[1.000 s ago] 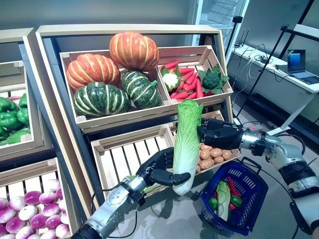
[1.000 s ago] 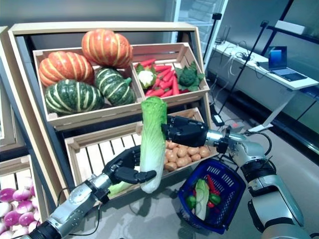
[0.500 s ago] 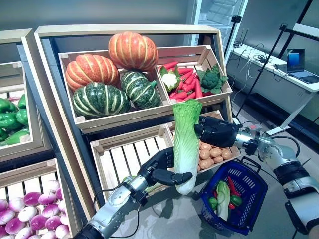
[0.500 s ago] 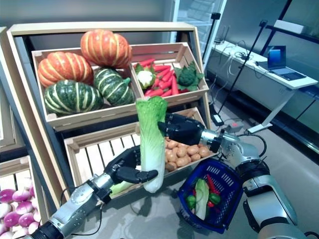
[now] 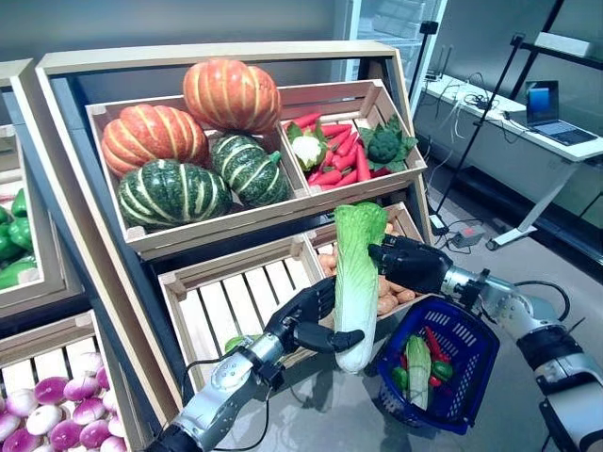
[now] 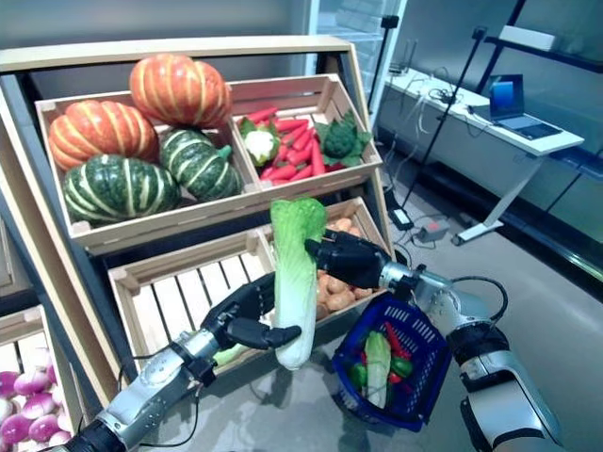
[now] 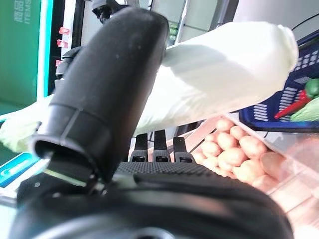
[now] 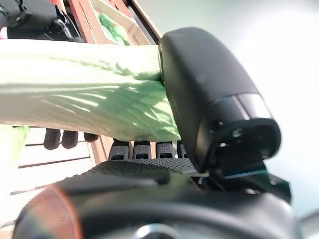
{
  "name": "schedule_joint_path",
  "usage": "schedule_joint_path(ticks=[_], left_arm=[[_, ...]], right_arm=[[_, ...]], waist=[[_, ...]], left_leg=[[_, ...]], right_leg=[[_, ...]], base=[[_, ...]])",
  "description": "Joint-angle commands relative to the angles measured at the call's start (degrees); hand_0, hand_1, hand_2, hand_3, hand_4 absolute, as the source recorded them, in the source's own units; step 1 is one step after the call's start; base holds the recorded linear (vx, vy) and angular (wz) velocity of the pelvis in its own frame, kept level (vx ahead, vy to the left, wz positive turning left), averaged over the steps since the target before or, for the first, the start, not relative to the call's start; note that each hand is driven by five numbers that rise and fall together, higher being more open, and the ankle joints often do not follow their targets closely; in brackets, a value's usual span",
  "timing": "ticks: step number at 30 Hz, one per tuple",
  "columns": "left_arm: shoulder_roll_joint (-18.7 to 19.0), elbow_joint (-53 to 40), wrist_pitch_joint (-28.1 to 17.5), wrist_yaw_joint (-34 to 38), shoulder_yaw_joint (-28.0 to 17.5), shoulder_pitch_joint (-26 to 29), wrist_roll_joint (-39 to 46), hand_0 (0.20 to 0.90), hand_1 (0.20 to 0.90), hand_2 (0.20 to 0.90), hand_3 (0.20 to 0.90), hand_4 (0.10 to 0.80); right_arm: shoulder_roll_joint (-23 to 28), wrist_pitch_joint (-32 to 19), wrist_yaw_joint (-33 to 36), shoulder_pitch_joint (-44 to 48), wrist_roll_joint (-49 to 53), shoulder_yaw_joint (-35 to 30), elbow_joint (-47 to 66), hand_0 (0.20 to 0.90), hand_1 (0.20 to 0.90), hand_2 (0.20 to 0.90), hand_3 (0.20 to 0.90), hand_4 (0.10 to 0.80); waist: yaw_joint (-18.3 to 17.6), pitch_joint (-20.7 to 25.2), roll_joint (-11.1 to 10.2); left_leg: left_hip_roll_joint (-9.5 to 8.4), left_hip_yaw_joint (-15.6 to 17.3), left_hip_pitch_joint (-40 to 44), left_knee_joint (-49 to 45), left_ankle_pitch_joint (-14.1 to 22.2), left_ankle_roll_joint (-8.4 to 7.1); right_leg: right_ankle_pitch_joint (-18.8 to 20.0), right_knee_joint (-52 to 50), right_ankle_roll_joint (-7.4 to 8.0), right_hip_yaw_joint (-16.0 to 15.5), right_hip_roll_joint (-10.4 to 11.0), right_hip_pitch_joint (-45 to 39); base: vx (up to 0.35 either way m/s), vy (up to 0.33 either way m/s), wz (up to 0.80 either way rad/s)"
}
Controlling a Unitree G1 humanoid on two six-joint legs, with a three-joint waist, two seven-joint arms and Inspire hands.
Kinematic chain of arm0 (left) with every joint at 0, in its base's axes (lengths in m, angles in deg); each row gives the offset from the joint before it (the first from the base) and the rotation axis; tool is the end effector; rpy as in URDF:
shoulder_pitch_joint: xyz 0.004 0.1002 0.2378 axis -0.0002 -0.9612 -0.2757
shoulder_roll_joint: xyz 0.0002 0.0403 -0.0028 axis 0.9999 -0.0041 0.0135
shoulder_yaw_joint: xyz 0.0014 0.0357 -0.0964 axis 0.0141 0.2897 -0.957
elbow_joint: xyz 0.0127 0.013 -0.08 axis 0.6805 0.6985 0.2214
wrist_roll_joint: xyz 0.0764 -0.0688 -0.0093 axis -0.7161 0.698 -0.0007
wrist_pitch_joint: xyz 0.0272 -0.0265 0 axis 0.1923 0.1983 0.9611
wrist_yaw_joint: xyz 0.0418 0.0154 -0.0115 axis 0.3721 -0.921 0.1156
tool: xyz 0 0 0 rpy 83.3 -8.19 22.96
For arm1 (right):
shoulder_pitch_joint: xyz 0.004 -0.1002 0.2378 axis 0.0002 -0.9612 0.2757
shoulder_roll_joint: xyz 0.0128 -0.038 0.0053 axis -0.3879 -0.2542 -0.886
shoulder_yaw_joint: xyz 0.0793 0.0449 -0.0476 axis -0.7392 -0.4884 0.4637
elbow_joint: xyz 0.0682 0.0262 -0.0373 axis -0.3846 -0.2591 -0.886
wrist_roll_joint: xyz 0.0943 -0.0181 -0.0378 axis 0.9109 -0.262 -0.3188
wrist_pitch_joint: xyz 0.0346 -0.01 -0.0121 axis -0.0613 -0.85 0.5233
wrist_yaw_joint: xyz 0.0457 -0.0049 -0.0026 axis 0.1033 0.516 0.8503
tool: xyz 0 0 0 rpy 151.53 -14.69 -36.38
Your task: Put vegetables into the basket
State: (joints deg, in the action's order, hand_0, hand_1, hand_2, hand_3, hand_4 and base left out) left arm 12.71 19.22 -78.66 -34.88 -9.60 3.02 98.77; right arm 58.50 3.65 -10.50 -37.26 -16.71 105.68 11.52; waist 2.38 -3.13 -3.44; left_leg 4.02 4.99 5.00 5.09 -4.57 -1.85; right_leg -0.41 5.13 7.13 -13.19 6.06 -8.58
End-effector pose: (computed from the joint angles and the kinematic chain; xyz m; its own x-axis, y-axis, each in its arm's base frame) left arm 0.1907 0.1576 0.0156 0.8044 -0.5885 -0.0813 0.5702 0.8033 -0.1719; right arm 0.2886 -0.2505 0.0814 0.6532 0.7509 -0.0972 -0.6038 0.5940 0.5316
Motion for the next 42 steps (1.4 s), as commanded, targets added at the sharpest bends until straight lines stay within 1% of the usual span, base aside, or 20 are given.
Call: schedule_joint_path(ticks=[1,6,11,14,16,20,23,24,25,27,28,29,31,32,35,37,39,40,41,42], left_arm=[[-2.5,-0.9,-6.9,0.7,-5.4,4.7,0.5,0.900,0.900,0.900,0.900,0.800],[-2.2,-0.9,-6.6,1.0,-6.1,3.6,-1.3,0.900,0.900,0.900,0.900,0.800],[-2.2,-0.7,-6.3,3.6,-6.9,2.8,-4.3,0.900,0.900,0.900,0.900,0.800],[-2.2,0.2,-6.1,5.5,-7.7,2.6,-6.4,0.900,0.900,0.900,0.900,0.800],[-2.1,1.1,-6.1,6.3,-8.3,2.5,-7.5,0.900,0.900,0.900,0.900,0.800],[-1.6,1.4,-5.1,7.1,-9.3,2.4,-9.0,0.900,0.900,0.900,0.900,0.800],[-1.4,1.2,-3.5,7.5,-9.8,2.6,-9.1,0.900,0.900,0.900,0.900,0.800],[-1.5,1.5,-3.0,7.7,-9.7,2.8,-8.9,0.900,0.900,0.900,0.900,0.800],[-1.9,2.1,-2.0,8.1,-9.8,3.1,-8.0,0.900,0.900,0.900,0.900,0.800],[-2.6,3.2,-1.3,8.9,-9.7,3.5,-7.3,0.900,0.900,0.900,0.900,0.800],[-2.6,3.3,-1.1,9.1,-9.7,3.5,-7.2,0.900,0.900,0.900,0.900,0.800],[-3.2,3.9,-0.1,10.8,-9.6,3.6,-7.5,0.900,0.900,0.900,0.900,0.800],[-3.7,5.4,-0.4,13.0,-9.4,3.0,-8.5,0.900,0.900,0.900,0.900,0.800],[-3.8,5.8,-0.4,13.7,-9.6,2.5,-8.6,0.900,0.900,0.900,0.900,0.800],[-4.0,6.6,1.3,15.6,-9.9,0.9,-7.6,0.900,0.900,0.900,0.900,0.800],[-3.7,7.1,2.2,15.8,-9.8,0.2,-8.2,0.900,0.900,0.900,0.900,0.800],[-3.3,7.7,1.8,15.9,-9.3,0.3,-8.3,0.900,0.900,0.900,0.900,0.800],[-2.8,7.9,0.8,16.1,-8.8,0.8,-8.2,0.900,0.900,0.900,0.900,0.800],[-2.7,8.0,0.5,16.2,-8.6,1.1,-8.2,0.900,0.900,0.900,0.900,0.800],[-1.9,7.7,-1.5,16.9,-7.9,3.0,-7.6,0.900,0.900,0.900,0.900,0.800]], right_arm=[[6.2,-4.8,-0.6,0.4,0.5,-4.6,0.5,0.300,0.300,0.300,0.300,0.400],[7.9,-6.2,0.6,-3.9,-0.6,-8.1,0.8,0.300,0.300,0.300,0.300,0.400],[10.1,-8.4,2.2,-8.3,-4.0,-10.6,1.8,0.300,0.300,0.300,0.300,0.400],[11.3,-10.6,3.5,-11.6,-7.7,-12.1,2.2,0.300,0.300,0.300,0.300,0.400],[12.0,-11.0,3.8,-12.9,-8.9,-13.0,2.0,0.300,0.300,0.300,0.300,0.400],[12.3,-12.2,5.7,-15.1,-10.7,-14.4,1.8,0.300,0.300,0.300,0.300,0.400],[12.3,-13.2,8.6,-15.9,-13.1,-14.8,1.3,0.300,0.300,0.300,0.300,0.400],[12.1,-13.7,10.3,-16.0,-13.8,-14.8,0.9,0.300,0.300,0.300,0.300,0.400],[12.0,-14.4,14.2,-15.7,-14.4,-15.1,-0.4,0.300,0.300,0.300,0.300,0.400],[11.5,-15.6,19.5,-14.5,-15.1,-15.7,-2.9,0.300,0.300,0.300,0.300,0.400],[11.5,-16.0,20.4,-14.3,-15.0,-15.7,-3.1,0.300,0.300,0.300,0.300,0.400],[10.6,-17.3,26.1,-13.3,-16.6,-16.2,-4.8,0.300,0.300,0.300,0.300,0.400],[9.5,-20.0,31.7,-11.0,-19.1,-16.3,-7.3,0.300,0.300,0.300,0.300,0.400],[9.0,-20.6,33.7,-10.4,-19.4,-16.4,-7.3,0.300,0.300,0.300,0.300,0.400],[7.3,-22.4,39.8,-8.8,-21.2,-16.7,-6.9,0.300,0.300,0.300,0.300,0.400],[6.8,-23.9,44.8,-6.2,-23.1,-16.7,-8.1,0.300,0.300,0.300,0.300,0.400],[7.3,-24.8,48.1,-3.2,-24.2,-16.1,-9.6,0.300,0.300,0.300,0.300,0.400],[8.2,-25.6,49.9,-0.9,-24.3,-15.7,-11.1,0.300,0.300,0.300,0.300,0.400],[8.5,-25.7,50.5,0.0,-24.5,-15.5,-11.7,0.300,0.300,0.300,0.300,0.400],[10.9,-26.5,52.2,5.2,-24.4,-14.4,-14.6,0.300,0.300,0.300,0.300,0.400]], waist=[[0.3,2.3,-0.7],[-0.7,2.0,-0.7],[-1.9,1.8,-0.7],[-2.7,1.5,-0.8],[-3.1,1.3,-0.9],[-3.5,0.9,-0.9],[-3.6,0.7,-0.8],[-3.7,0.6,-0.8],[-3.8,0.4,-0.7],[-3.7,0.1,-0.5],[-3.7,0.1,-0.5],[-3.5,-0.1,-0.4],[-3.2,-0.5,-0.1],[-3.0,-0.7,0.0],[-2.2,-1.4,0.4],[-1.1,-2.4,0.8],[-0.2,-3.7,1.1],[0.4,-5.0,1.5],[0.5,-5.4,1.6],[1.0,-8.6,2.5]], left_leg=[[1.16,1.1,1.7,-0.1,4.7,0.21],[1.38,2.0,1.6,-0.1,4.8,0.22],[1.62,2.9,1.8,-0.1,5.0,0.20],[1.78,3.5,1.9,-0.1,4.9,0.24],[1.87,3.9,2.1,-0.1,4.9,0.19],[1.96,4.3,2.2,-0.1,4.8,0.12],[1.95,4.4,2.1,-0.1,4.8,0.12],[1.95,4.5,2.1,-0.1,4.7,0.13],[1.95,4.7,2.2,-0.1,4.7,0.16],[1.95,4.9,2.5,-0.1,4.8,0.24],[1.95,4.9,2.5,-0.1,4.8,0.25],[1.93,5.0,2.8,-0.1,4.8,0.30],[1.94,5.0,3.3,-0.1,4.9,0.41],[1.92,5.0,3.4,-0.1,4.8,0.45],[1.72,4.5,3.3,-0.1,4.7,0.52],[1.49,3.7,2.5,-0.1,4.4,0.60],[1.41,3.3,1.3,-1.1,4.3,0.54],[1.29,2.7,-0.5,-2.9,4.5,0.51],[1.24,2.4,-1.3,-3.7,4.6,0.50],[0.95,1.1,-5.5,-7.7,4.9,0.22]], right_leg=[[2.2,-0.1,-3.47,-1.1,-0.1,0.7],[2.4,-0.1,-3.41,-0.1,-0.3,1.3],[2.6,-0.1,-3.35,0.8,-0.4,1.6],[2.8,-0.1,-3.36,1.4,-0.5,1.8],[2.8,-0.1,-3.38,1.6,-0.5,1.8],[2.9,-0.1,-3.36,1.8,-0.6,1.9],[3.0,-0.1,-3.32,1.9,-0.6,1.9],[3.1,-0.1,-3.34,1.9,-0.6,2.0],[3.1,-0.1,-3.34,2.0,-0.6,1.9],[3.1,-0.1,-3.37,2.0,-0.6,1.7],[3.1,-0.1,-3.38,2.0,-0.6,1.7],[3.1,-0.1,-3.40,2.0,-0.6,1.5],[3.0,-0.1,-3.61,2.3,-0.7,1.1],[2.9,-0.1,-3.73,2.3,-0.8,0.9],[2.7,-0.1,-3.91,1.7,-0.8,0.5],[2.1,-1.2,-3.99,0.6,-0.6,1.2],[1.2,-3.3,-4.14,-0.3,-0.3,2.6],[0.5,-5.2,-4.41,-1.0,0.0,4.0],[0.2,-5.9,-4.50,-1.2,0.1,4.6],[-0.8,-9.1,-4.99,-1.9,0.8,7.7]], base=[[0.009,-0.005,-0.10],[-0.002,-0.006,-0.03],[-0.015,-0.010,-0.13],[-0.021,-0.016,-0.07],[-0.018,-0.016,-0.14],[-0.019,-0.016,-0.14],[-0.020,-0.009,-0.05],[0.000,0.000,0.00],[0.000,0.000,0.00],[0.000,0.000,0.00],[0.000,0.000,0.00],[0.038,-0.010,-0.01],[0.072,-0.006,-0.03],[0.091,0.001,-0.04],[0.077,-0.004,-0.06],[0.013,-0.010,-0.05],[-0.037,-0.008,0.04],[-0.095,-0.017,0.13],[-0.296,-0.002,0.19],[-0.374,0.019,0.17]])
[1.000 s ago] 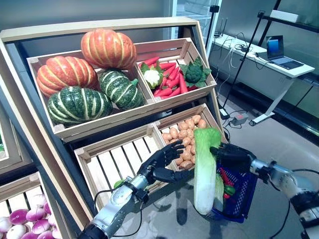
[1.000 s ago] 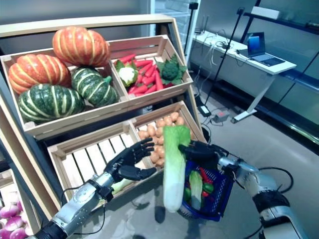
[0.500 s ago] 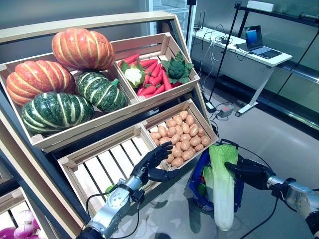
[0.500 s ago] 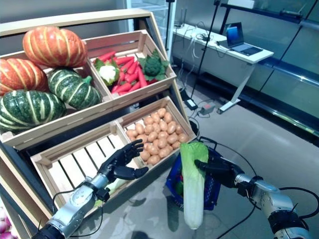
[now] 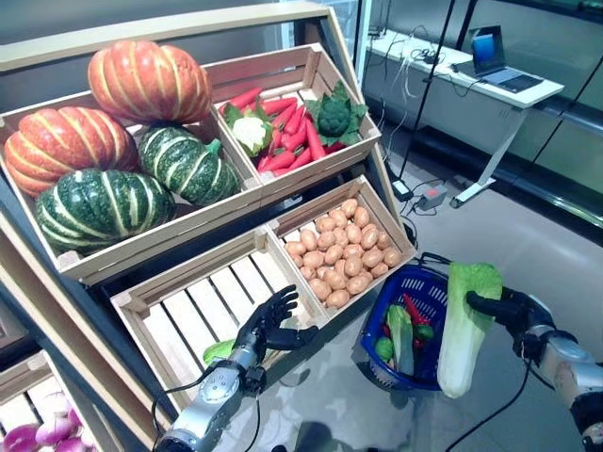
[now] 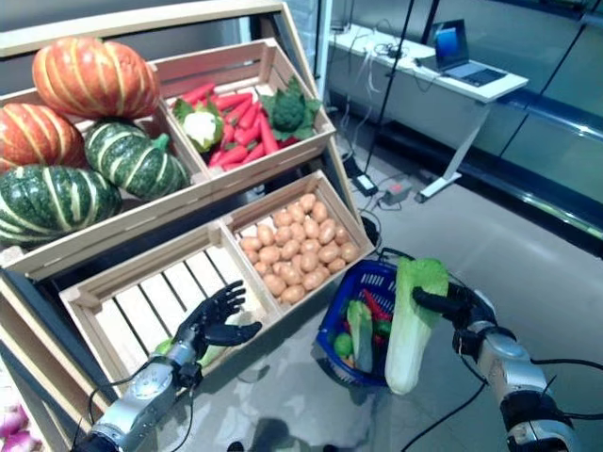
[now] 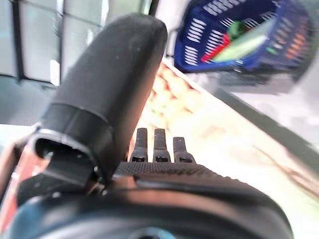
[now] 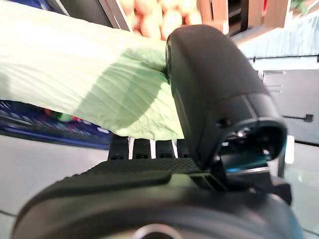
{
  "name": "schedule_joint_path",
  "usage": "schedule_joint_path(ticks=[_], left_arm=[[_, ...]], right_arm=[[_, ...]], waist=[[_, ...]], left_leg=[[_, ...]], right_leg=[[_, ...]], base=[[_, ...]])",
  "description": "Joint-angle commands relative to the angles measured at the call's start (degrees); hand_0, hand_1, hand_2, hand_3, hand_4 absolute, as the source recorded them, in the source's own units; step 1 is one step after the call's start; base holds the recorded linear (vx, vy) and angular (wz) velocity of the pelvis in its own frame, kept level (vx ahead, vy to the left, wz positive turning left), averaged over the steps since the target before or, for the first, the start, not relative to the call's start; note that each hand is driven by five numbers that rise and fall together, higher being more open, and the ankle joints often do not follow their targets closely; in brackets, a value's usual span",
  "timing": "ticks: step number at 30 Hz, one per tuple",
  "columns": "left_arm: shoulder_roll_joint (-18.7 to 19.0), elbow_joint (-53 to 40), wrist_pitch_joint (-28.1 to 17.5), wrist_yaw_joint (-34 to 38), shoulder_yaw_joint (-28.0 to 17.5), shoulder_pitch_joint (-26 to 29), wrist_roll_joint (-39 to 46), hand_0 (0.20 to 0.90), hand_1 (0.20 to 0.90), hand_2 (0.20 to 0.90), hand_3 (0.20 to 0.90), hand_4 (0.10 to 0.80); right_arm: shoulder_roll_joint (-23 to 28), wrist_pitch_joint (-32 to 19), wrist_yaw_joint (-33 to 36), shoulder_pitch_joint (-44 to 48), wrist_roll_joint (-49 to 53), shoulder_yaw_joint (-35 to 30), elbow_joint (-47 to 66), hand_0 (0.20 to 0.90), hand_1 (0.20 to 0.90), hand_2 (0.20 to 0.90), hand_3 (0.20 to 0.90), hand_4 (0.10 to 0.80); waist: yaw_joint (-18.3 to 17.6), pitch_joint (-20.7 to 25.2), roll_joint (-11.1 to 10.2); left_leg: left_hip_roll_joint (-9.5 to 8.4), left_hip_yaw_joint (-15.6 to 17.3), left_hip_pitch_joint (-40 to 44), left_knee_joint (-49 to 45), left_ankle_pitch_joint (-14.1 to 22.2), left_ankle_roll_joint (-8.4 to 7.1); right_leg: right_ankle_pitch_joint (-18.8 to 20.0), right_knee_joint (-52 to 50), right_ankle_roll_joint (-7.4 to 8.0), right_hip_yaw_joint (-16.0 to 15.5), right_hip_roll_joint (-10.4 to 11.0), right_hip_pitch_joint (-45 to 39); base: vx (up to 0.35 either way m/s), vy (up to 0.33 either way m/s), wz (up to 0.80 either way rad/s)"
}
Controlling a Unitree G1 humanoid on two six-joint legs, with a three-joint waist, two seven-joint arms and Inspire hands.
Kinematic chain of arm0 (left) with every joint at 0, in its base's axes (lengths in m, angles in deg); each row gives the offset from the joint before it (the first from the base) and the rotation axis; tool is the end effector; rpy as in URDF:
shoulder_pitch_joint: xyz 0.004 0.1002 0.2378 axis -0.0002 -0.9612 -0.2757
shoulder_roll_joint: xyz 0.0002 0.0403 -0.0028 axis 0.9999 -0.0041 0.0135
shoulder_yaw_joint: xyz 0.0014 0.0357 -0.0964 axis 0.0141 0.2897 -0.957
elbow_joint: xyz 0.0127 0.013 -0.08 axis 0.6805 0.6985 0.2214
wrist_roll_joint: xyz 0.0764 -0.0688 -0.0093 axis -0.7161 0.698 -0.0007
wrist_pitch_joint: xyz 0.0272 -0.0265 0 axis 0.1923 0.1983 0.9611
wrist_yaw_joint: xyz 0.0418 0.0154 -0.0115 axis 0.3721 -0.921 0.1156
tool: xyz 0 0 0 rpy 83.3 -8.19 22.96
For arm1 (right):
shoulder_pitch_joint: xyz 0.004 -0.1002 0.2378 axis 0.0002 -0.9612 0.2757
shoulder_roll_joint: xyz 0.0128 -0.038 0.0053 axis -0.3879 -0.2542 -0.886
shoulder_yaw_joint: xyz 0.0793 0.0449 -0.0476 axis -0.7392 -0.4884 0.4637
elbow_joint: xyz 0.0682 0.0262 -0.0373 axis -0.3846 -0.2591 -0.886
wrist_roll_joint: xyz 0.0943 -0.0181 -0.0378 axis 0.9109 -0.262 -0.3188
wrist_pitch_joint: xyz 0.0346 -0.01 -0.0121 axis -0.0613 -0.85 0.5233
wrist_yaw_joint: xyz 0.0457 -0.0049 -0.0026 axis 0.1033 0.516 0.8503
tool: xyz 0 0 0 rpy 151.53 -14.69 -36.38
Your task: Put vegetables into the basket
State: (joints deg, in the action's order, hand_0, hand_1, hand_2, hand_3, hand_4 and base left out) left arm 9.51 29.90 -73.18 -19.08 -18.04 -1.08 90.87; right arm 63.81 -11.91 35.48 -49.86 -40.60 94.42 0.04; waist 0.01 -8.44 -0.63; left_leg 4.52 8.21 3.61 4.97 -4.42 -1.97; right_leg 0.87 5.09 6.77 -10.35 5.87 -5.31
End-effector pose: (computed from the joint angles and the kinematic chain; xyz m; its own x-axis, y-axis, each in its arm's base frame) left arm 0.1778 0.1884 -0.0184 0.9247 -0.1547 -0.3477 0.1582 0.9872 -0.0187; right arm 0.2280 -0.3409 0.0486 0.8313 -0.3734 -0.4117 0.3372 0.9277 -0.1604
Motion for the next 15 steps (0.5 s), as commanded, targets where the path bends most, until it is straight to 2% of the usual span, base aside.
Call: schedule_joint_path(ticks=[1,4,6,7,9,12,15], left_arm=[[1.8,-3.3,-8.5,2.1,0.8,8.3,0.5,0.900,0.900,0.900,0.900,0.800],[2.3,-4.8,-12.2,3.4,0.7,10.4,1.3,0.900,0.900,0.900,0.900,0.800],[3.0,-7.5,-14.1,5.3,0.6,10.9,0.6,0.900,0.900,0.900,0.900,0.800],[3.6,-8.9,-15.4,7.0,0.7,11.2,-1.1,0.900,0.900,0.900,0.900,0.800],[3.8,-9.7,-16.2,8.0,0.7,11.4,-1.6,0.900,0.900,0.900,0.900,0.800],[4.5,-10.8,-19.3,10.1,0.7,12.3,-2.3,0.900,0.900,0.900,0.900,0.800],[4.7,-11.6,-20.3,11.2,-0.1,13.0,-0.9,0.900,0.900,0.900,0.900,0.800]], right_arm=[[7.0,-11.3,7.6,21.0,-0.1,-2.2,-4.7,0.300,0.300,0.300,0.300,0.400],[9.3,-12.9,11.3,27.2,-0.3,-0.5,-8.2,0.300,0.300,0.300,0.300,0.400],[10.0,-14.4,15.7,31.0,-1.1,0.5,-10.0,0.300,0.300,0.300,0.300,0.400],[10.2,-14.6,19.1,32.7,-2.0,1.0,-10.4,0.300,0.300,0.300,0.300,0.400],[10.6,-14.2,20.9,33.6,-2.3,1.1,-10.6,0.300,0.300,0.300,0.300,0.400],[11.1,-14.5,22.1,35.6,-1.6,0.7,-11.8,0.300,0.300,0.300,0.300,0.400],[11.3,-12.8,21.4,37.4,-3.2,2.1,-12.6,0.300,0.300,0.300,0.300,0.400]], waist=[[3.7,-5.6,0.3],[4.1,-10.3,2.0],[4.6,-13.3,3.0],[4.9,-14.8,3.5],[5.1,-15.6,3.7],[5.3,-18.2,4.4],[5.1,-19.6,5.2]], left_leg=[[0.31,-2.7,-6.7,-10.8,5.3,0.10],[0.25,-3.1,-13.1,-19.2,7.2,-0.26],[-0.20,-3.3,-19.1,-27.1,9.7,0.47],[-0.55,-3.9,-22.3,-32.0,12.8,0.84],[-1.21,-4.3,-25.0,-35.9,14.5,1.42],[-2.09,-4.6,-31.7,-44.6,17.6,2.87],[-1.97,-3.8,-35.8,-50.5,19.9,3.47]], right_leg=[[-3.0,-11.6,-5.05,-5.1,1.4,6.3],[-5.2,-18.4,-6.26,-6.0,2.7,11.4],[-7.8,-27.5,-7.42,-5.7,4.0,17.5],[-10.7,-33.9,-7.55,-5.0,5.0,21.1],[-12.4,-38.6,-7.93,-4.5,6.0,24.0],[-15.0,-48.3,-8.44,-3.8,8.6,30.6],[-16.7,-53.9,-8.93,-2.8,9.5,35.2]], base=[[-0.448,0.039,0.20],[-0.251,0.045,0.25],[-0.231,0.064,0.04],[-0.102,0.039,0.02],[-0.075,0.025,0.19],[-0.137,0.013,0.29],[-0.104,0.005,0.16]])
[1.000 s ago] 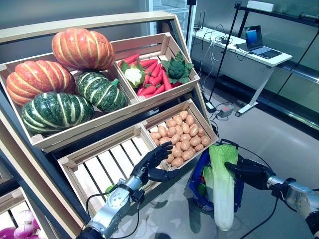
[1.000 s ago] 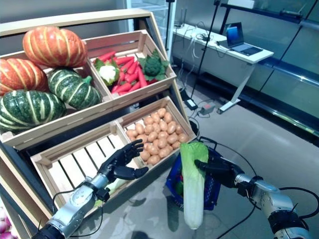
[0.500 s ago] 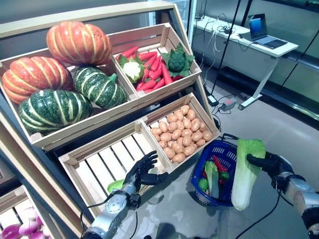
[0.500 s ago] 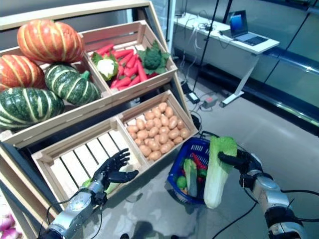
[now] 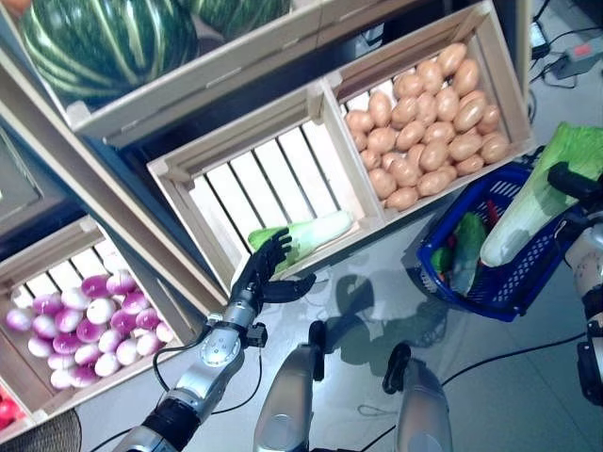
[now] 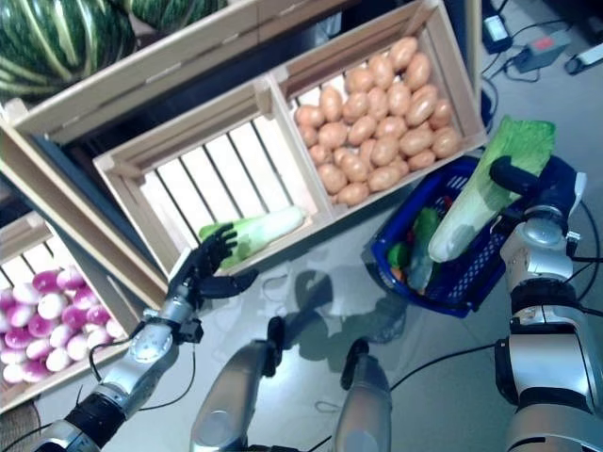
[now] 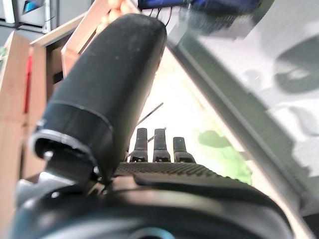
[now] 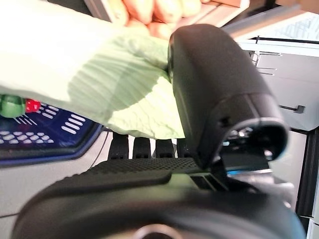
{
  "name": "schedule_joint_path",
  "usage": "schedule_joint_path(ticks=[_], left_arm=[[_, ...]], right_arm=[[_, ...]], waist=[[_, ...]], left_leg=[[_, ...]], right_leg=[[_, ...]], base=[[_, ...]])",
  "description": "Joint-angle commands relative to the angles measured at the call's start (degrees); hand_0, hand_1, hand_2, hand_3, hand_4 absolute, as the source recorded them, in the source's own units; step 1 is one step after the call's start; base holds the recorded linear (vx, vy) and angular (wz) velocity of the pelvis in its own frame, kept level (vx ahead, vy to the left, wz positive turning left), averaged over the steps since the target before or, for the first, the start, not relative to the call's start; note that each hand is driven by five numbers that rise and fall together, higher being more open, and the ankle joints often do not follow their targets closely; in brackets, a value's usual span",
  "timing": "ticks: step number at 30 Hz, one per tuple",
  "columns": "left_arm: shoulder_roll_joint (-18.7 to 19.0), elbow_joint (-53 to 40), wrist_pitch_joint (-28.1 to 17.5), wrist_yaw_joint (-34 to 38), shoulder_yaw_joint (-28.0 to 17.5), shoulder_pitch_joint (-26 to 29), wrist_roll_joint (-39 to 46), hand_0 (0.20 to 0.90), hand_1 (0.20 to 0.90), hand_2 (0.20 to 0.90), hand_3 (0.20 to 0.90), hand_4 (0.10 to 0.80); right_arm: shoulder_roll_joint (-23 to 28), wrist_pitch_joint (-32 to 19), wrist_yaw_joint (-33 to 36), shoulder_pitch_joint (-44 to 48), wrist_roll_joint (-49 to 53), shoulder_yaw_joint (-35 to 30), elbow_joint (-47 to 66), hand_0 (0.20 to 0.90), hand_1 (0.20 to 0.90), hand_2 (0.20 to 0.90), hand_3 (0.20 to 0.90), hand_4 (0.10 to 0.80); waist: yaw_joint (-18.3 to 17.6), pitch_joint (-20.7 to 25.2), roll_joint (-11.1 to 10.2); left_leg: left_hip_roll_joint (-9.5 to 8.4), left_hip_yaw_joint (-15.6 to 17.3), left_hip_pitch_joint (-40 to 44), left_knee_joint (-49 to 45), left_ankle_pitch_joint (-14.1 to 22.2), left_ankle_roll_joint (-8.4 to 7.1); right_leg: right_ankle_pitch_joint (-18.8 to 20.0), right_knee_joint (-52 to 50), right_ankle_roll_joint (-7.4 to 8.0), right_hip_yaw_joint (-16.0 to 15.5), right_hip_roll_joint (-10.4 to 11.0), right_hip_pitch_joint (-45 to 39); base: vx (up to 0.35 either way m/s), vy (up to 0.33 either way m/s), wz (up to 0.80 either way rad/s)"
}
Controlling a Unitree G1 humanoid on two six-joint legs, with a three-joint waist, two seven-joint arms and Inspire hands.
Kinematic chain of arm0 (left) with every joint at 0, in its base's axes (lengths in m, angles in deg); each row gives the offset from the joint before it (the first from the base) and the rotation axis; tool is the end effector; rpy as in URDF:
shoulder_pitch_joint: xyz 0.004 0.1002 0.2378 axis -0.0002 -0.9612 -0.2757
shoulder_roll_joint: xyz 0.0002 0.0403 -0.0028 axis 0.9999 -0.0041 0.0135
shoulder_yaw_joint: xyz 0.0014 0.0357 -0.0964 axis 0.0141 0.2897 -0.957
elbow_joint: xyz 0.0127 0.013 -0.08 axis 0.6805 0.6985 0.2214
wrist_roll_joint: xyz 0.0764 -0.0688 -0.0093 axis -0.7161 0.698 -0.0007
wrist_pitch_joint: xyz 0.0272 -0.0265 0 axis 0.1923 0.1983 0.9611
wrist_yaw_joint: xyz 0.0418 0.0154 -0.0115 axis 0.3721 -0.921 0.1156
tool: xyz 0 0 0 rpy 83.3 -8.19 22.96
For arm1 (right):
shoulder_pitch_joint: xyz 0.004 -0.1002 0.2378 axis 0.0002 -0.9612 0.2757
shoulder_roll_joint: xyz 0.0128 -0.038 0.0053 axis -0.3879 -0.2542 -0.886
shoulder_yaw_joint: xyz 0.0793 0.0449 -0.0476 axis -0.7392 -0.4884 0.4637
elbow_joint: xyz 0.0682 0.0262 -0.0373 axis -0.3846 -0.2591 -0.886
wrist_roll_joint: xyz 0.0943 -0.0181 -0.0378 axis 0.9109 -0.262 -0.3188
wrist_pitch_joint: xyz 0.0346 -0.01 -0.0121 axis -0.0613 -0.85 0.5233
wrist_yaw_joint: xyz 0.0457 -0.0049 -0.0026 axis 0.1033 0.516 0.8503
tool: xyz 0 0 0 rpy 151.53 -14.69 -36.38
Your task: Put vegetables into the basket
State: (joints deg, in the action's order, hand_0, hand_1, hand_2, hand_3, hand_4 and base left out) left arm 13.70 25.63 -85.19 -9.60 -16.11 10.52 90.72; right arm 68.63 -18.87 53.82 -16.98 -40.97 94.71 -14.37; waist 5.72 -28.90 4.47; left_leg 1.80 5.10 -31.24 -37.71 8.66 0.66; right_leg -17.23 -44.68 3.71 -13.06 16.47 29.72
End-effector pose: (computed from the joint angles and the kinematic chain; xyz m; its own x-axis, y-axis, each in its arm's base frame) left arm 0.2279 0.1814 0.0417 0.9906 -0.1055 0.0870 0.1013 0.9935 0.0511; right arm 0.3088 -0.3446 0.1868 0.7245 -0.6864 0.0627 0.6885 0.7250 -0.0191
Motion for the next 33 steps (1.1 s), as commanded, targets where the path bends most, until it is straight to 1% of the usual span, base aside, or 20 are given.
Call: schedule_joint_path(ticks=[1,4,6,9,12,13,14,19,23,25,28,30,33], left_arm=[[0.5,-7.5,-8.4,1.8,-2.2,1.4,-0.4,0.900,0.900,0.900,0.900,0.800],[0.9,-8.3,-10.3,2.3,-3.5,1.6,0.8,0.900,0.900,0.900,0.900,0.800],[1.0,-9.5,-11.7,3.7,-4.4,1.6,0.1,0.900,0.900,0.900,0.900,0.800],[1.1,-10.7,-12.6,5.3,-5.6,2.8,0.5,0.900,0.900,0.900,0.900,0.800],[1.1,-11.6,-12.7,6.4,-6.6,3.9,0.4,0.900,0.900,0.900,0.900,0.800],[1.2,-11.9,-12.7,6.3,-6.8,4.2,0.2,0.900,0.900,0.900,0.900,0.800],[1.3,-12.1,-12.4,6.1,-6.8,4.4,0.0,0.900,0.900,0.900,0.900,0.800],[1.8,-12.2,-11.9,4.9,-7.4,4.0,0.2,0.900,0.900,0.900,0.900,0.800],[1.6,-12.4,-11.4,4.4,-8.2,1.9,-0.6,0.900,0.900,0.900,0.900,0.800],[1.8,-12.3,-10.3,7.4,-8.5,1.1,-3.1,0.900,0.900,0.900,0.900,0.800],[2.1,-11.3,-10.6,11.0,-9.5,0.4,-5.2,0.900,0.900,0.900,0.900,0.800],[2.2,-11.4,-8.4,12.6,-10.6,0.0,-6.9,0.900,0.900,0.900,0.900,0.800],[2.8,-10.5,-5.6,12.9,-11.3,0.5,-8.0,0.900,0.900,0.900,0.900,0.800]], right_arm=[[6.5,-5.7,2.9,4.8,-3.0,2.0,1.8,0.300,0.300,0.300,0.300,0.400],[6.8,-4.6,2.8,5.2,-4.7,2.9,2.8,0.300,0.300,0.300,0.300,0.400],[6.7,-3.1,3.1,5.6,-4.9,3.8,3.0,0.300,0.300,0.300,0.300,0.400],[6.5,-2.7,2.1,6.1,-3.8,3.7,1.1,0.300,0.300,0.300,0.300,0.400],[6.4,-2.5,1.2,6.2,-0.9,2.8,-0.9,0.300,0.300,0.300,0.300,0.400],[6.3,-2.8,0.8,6.1,0.6,2.3,-1.8,0.792,0.792,0.792,0.792,0.728],[6.0,-3.2,0.9,6.0,1.3,1.7,-2.2,0.900,0.900,0.900,0.900,0.800],[5.5,-3.2,1.6,4.4,0.2,-0.1,-1.2,0.900,0.900,0.900,0.900,0.800],[5.2,-3.7,0.8,0.6,-0.2,-2.0,1.1,0.900,0.900,0.900,0.900,0.800],[5.4,-3.3,0.2,-0.4,-0.5,-2.5,2.2,0.900,0.900,0.900,0.900,0.800],[5.7,-3.3,-1.0,-1.4,-0.3,-2.4,3.1,0.900,0.900,0.900,0.900,0.800],[5.6,-2.6,-1.8,-2.6,-0.5,-2.7,3.9,0.900,0.900,0.900,0.900,0.800],[6.0,-1.4,-3.0,-3.9,-0.3,-2.8,3.2,0.900,0.900,0.900,0.900,0.800]], waist=[[-0.7,0.7,0.2],[-1.0,-0.3,0.8],[-1.3,-0.9,1.2],[-1.3,-0.9,1.6],[-1.2,-0.9,1.6],[-1.1,-0.9,1.6],[-1.0,-0.9,1.5],[-0.8,-0.9,1.2],[-0.8,-0.6,0.5],[-0.8,-0.5,0.3],[-0.9,-0.2,0.0],[-0.9,0.1,-0.2],[-1.1,0.4,-0.6]], left_leg=[[0.79,-0.6,-1.7,-8.7,7.1,0.90],[0.76,-0.7,-5.8,-13.8,8.8,1.48],[1.14,-0.9,-9.2,-17.7,9.9,1.96],[1.35,-1.5,-13.7,-22.1,11.2,2.55],[1.24,-1.8,-16.1,-24.6,11.6,2.81],[1.15,-1.9,-16.5,-25.1,11.7,2.87],[1.02,-2.1,-16.8,-25.6,11.7,2.94],[0.84,-2.7,-17.1,-27.1,12.0,3.01],[0.93,-3.1,-15.8,-27.8,11.4,2.70],[0.94,-3.1,-15.4,-28.0,10.9,2.52],[1.20,-2.9,-14.5,-27.6,10.5,2.31],[1.31,-2.8,-13.6,-27.1,10.5,2.25],[1.56,-2.5,-12.0,-26.5,10.6,2.27]], right_leg=[[1.2,-4.9,-5.93,0.1,-1.0,0.9],[-0.3,-9.6,-6.54,1.2,-0.9,5.4],[-1.3,-13.3,-7.20,2.2,-1.2,9.3],[-2.6,-17.4,-7.91,3.1,-1.6,14.2],[-3.4,-19.8,-8.21,3.1,-2.0,16.4],[-3.5,-20.2,-8.20,3.0,-2.0,16.7],[-3.6,-20.6,-8.24,2.9,-2.1,16.9],[-3.8,-21.8,-8.30,2.4,-2.5,17.0],[-3.7,-21.4,-8.35,2.0,-2.6,15.3],[-3.5,-21.1,-8.35,1.8,-2.7,14.7],[-3.2,-20.5,-8.34,2.0,-2.7,13.7],[-3.2,-19.9,-8.31,2.1,-2.8,12.9],[-2.9,-19.0,-8.17,2.1,-2.5,11.3]], base=[[-0.077,0.002,0.04],[-0.098,-0.013,0.02],[-0.101,-0.029,0.01],[-0.076,-0.050,0.01],[-0.044,-0.070,0.11],[-0.031,-0.103,0.04],[-0.018,-0.103,0.04],[0.001,-0.042,0.02],[0.055,-0.017,0.00],[0.061,0.011,-0.03],[0.038,0.029,-0.03],[0.043,0.027,-0.03],[0.050,0.027,-0.03]])
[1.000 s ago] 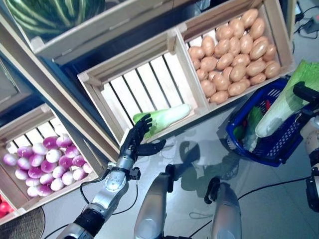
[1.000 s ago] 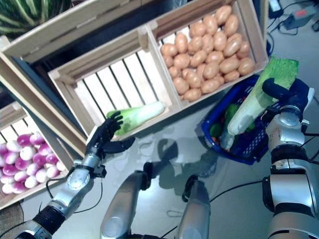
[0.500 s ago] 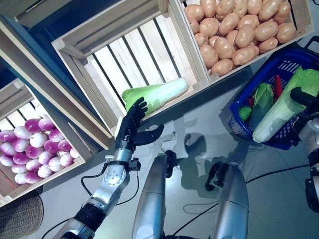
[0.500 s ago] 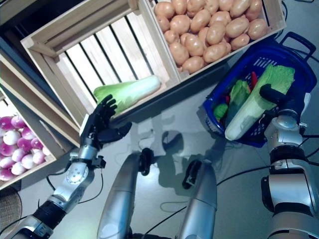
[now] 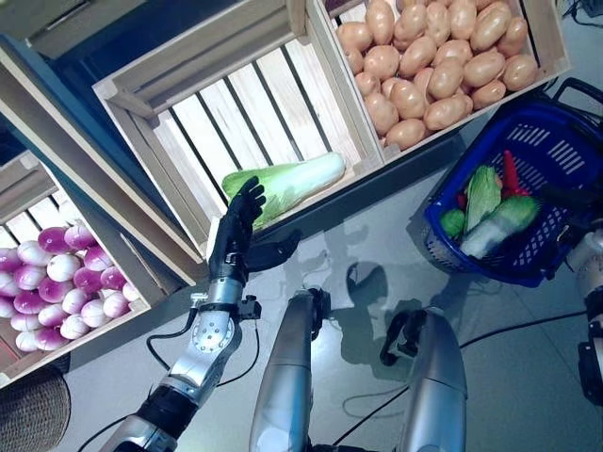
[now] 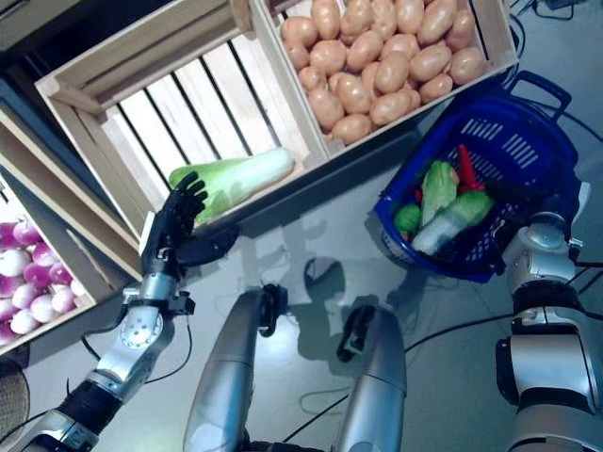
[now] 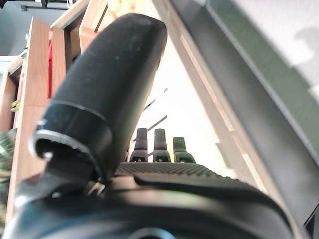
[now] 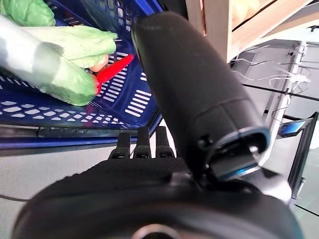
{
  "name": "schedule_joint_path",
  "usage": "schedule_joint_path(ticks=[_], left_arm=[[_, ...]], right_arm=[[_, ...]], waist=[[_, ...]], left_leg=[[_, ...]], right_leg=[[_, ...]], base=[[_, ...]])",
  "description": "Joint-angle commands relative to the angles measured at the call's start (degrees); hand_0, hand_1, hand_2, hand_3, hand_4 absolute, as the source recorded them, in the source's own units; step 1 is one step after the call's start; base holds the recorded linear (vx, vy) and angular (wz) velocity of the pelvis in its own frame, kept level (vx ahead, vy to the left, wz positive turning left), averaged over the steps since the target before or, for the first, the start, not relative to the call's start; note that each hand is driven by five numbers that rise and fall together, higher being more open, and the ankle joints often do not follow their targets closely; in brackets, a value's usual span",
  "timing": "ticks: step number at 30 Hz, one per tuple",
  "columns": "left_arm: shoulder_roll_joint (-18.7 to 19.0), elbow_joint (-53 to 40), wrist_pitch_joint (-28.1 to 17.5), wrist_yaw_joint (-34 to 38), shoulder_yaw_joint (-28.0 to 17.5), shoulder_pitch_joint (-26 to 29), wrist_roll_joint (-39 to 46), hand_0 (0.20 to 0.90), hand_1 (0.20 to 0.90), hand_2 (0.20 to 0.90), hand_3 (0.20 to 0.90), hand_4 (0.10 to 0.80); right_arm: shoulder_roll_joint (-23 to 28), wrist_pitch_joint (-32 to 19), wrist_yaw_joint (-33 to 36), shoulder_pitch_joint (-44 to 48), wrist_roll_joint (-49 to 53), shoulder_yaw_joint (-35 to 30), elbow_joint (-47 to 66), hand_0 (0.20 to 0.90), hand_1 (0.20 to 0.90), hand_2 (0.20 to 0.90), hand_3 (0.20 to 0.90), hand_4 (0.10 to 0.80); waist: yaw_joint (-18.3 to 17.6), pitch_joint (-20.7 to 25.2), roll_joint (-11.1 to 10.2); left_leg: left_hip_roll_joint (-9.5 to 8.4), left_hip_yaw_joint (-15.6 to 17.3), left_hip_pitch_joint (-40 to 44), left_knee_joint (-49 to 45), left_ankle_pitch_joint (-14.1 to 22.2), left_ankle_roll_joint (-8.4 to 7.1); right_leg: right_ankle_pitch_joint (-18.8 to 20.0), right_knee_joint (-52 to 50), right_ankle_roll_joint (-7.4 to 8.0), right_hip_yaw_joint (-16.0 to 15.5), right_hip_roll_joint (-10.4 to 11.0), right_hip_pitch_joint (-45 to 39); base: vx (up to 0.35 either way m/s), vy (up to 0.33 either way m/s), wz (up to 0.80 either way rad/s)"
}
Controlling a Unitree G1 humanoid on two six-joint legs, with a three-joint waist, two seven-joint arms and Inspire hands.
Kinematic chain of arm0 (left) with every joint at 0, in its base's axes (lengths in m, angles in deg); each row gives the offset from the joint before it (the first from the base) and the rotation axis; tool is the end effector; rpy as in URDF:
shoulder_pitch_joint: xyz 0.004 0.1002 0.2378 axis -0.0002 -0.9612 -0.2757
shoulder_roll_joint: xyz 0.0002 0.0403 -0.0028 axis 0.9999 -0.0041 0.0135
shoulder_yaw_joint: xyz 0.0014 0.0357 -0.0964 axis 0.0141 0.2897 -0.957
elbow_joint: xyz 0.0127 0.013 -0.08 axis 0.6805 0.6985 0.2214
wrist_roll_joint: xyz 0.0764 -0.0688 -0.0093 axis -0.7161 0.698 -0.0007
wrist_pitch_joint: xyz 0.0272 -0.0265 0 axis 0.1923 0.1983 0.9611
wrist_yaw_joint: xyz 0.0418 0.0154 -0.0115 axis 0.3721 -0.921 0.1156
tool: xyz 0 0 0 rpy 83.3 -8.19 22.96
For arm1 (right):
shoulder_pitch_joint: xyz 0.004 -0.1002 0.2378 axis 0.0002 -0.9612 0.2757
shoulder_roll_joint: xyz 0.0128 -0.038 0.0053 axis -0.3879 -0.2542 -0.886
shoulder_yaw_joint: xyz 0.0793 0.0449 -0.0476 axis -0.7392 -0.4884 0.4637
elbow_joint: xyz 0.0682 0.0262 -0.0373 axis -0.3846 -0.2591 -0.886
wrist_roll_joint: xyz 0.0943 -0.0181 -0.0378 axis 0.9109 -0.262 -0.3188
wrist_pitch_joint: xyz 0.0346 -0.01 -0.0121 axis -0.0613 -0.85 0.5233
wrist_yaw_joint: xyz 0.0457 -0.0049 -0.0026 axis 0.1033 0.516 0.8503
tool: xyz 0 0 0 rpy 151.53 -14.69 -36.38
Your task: Put vegetables into the basket
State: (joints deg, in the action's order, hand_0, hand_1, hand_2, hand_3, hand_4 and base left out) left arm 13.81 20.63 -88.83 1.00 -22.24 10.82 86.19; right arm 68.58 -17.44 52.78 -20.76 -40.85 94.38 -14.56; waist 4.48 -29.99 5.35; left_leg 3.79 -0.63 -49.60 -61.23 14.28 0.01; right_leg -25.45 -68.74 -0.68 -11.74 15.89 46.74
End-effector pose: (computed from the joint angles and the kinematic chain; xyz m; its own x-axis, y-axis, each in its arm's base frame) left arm 0.2340 0.1875 0.0702 0.9495 0.0968 0.2985 -0.1075 0.9940 0.0198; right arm 0.3001 -0.3507 0.1663 0.7232 -0.6905 -0.0111 0.6886 0.7223 -0.0644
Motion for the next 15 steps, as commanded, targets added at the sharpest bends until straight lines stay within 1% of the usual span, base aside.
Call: schedule_joint_path(ticks=[1,5,8,10,11,12,14,15], left_arm=[[3.2,-5.2,-1.5,2.1,-5.4,0.4,-3.7,0.900,0.900,0.900,0.900,0.800],[4.5,-5.1,-0.6,3.8,-6.0,0.6,-6.6,0.900,0.900,0.900,0.900,0.800],[6.4,-4.3,1.8,6.7,-7.6,1.8,-12.9,0.900,0.900,0.900,0.900,0.800],[7.5,-3.6,3.3,7.3,-7.8,2.9,-14.7,0.900,0.900,0.900,0.900,0.800],[8.2,-3.0,4.6,7.6,-7.9,3.9,-15.8,0.900,0.900,0.900,0.900,0.800],[10.0,-1.3,7.3,7.9,-7.8,6.6,-17.4,0.900,0.900,0.900,0.900,0.800],[12.2,2.2,10.4,7.6,-6.5,10.9,-19.1,0.900,0.900,0.900,0.900,0.800],[12.7,3.1,11.2,7.1,-6.3,12.1,-19.6,0.900,0.900,0.900,0.900,0.800]], right_arm=[[6.4,-2.7,-2.3,-0.6,-1.2,-2.6,2.9,0.900,0.900,0.900,0.900,0.800],[7.0,-2.9,-2.0,-1.8,-5.3,-2.1,3.0,0.900,0.900,0.900,0.900,0.800],[6.1,-3.2,-3.0,-4.2,-6.4,-1.3,7.6,0.900,0.900,0.900,0.900,0.800],[5.7,-3.2,-4.0,-5.2,-6.6,-1.0,9.3,0.900,0.900,0.900,0.900,0.800],[5.5,-3.1,-4.7,-5.7,-6.5,-0.6,10.2,0.900,0.900,0.900,0.900,0.800],[5.0,-2.8,-6.4,-6.5,-5.9,0.3,11.4,0.900,0.900,0.900,0.900,0.800],[4.5,-2.7,-9.7,-7.0,-6.4,1.7,11.7,0.900,0.900,0.900,0.900,0.800],[4.5,-2.8,-10.4,-7.1,-6.4,2.2,11.6,0.900,0.900,0.900,0.900,0.800]], waist=[[0.1,1.8,-1.6],[-0.1,2.2,-1.9],[-0.7,3.1,-2.6],[-1.1,3.2,-2.9],[-1.3,3.4,-3.1],[-1.9,3.5,-3.4],[-2.7,3.5,-3.7],[-2.9,3.5,-3.7]], left_leg=[[-0.29,3.4,7.2,-2.6,4.9,2.87],[0.29,3.7,10.0,-0.6,4.4,2.70],[1.01,4.3,12.7,1.9,4.0,2.53],[1.20,4.5,13.3,2.6,3.8,2.46],[1.37,4.7,13.6,3.0,3.8,2.47],[1.69,5.0,13.9,3.6,3.8,2.50],[2.22,5.6,13.9,3.8,3.8,2.47],[2.31,5.6,13.9,3.8,3.8,2.48]], right_leg=[[5.4,5.5,-3.71,0.7,-1.8,-6.5],[6.0,7.5,-3.48,0.5,-1.6,-9.2],[6.6,9.6,-3.22,0.6,-1.7,-11.5],[6.8,10.2,-3.14,0.8,-1.8,-12.1],[7.0,10.5,-3.08,0.8,-1.8,-12.3],[7.2,10.7,-2.91,1.1,-1.8,-12.3],[7.5,10.7,-2.67,1.6,-1.8,-11.9],[7.5,10.6,-2.64,1.6,-1.8,-11.8]], base=[[0.064,0.027,-0.02],[0.067,0.029,0.01],[0.090,0.032,-0.07],[0.048,0.018,-0.10],[0.048,0.024,-0.13],[0.051,0.031,-0.12],[0.033,0.037,-0.08],[0.016,0.026,-0.04]])
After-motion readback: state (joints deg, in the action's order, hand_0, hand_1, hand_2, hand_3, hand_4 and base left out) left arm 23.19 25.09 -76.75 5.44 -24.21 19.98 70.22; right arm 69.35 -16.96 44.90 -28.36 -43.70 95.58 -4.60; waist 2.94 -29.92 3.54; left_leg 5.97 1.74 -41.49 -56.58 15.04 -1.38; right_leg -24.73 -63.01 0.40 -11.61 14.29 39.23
